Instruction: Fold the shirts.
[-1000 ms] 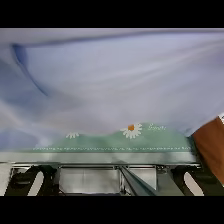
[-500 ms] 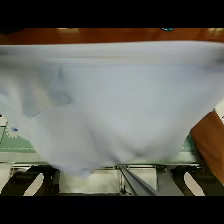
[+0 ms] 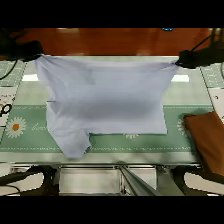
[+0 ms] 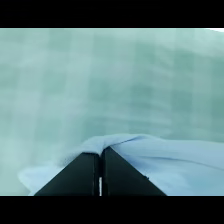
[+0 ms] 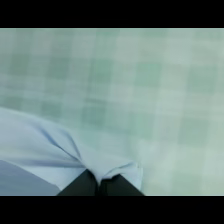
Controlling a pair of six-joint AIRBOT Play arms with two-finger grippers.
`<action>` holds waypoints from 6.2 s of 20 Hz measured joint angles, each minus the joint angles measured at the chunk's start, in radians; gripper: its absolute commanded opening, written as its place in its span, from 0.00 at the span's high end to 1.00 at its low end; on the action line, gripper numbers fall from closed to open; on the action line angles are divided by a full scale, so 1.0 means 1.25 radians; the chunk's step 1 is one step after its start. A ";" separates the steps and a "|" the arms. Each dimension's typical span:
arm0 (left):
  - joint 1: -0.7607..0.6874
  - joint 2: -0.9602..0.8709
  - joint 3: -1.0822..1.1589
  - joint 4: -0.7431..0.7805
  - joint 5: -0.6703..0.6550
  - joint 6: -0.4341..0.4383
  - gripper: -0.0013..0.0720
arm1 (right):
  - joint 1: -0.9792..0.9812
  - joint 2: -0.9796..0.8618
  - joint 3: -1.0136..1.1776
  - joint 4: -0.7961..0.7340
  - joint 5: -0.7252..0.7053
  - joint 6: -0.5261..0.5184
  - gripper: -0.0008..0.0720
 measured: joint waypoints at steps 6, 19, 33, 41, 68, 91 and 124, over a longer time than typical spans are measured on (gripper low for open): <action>0.028 -0.224 0.071 -0.072 0.033 -0.007 0.95 | 0.000 -0.262 0.175 0.011 -0.049 0.026 0.96; 0.138 -0.296 0.076 -0.266 -0.282 0.175 0.95 | -0.047 -0.348 0.228 0.027 0.212 0.026 0.96; 0.150 -0.346 0.031 -0.265 -0.410 0.183 0.29 | -0.036 -0.413 0.233 0.055 0.311 0.069 0.43; 0.226 -0.065 -0.252 -0.155 -0.414 0.148 0.29 | -0.136 -0.118 0.004 -0.166 0.294 0.160 0.42; 0.360 0.159 -0.831 -0.378 -0.193 0.313 0.95 | -0.229 0.303 -0.718 0.218 -0.024 -0.044 0.42; 0.331 0.137 -0.768 -0.382 -0.153 0.344 0.95 | -0.186 0.093 -0.682 0.272 0.023 -0.069 0.96; 0.208 -0.435 0.109 -0.587 -0.200 0.206 0.29 | -0.105 -0.365 0.037 0.281 0.011 0.002 0.42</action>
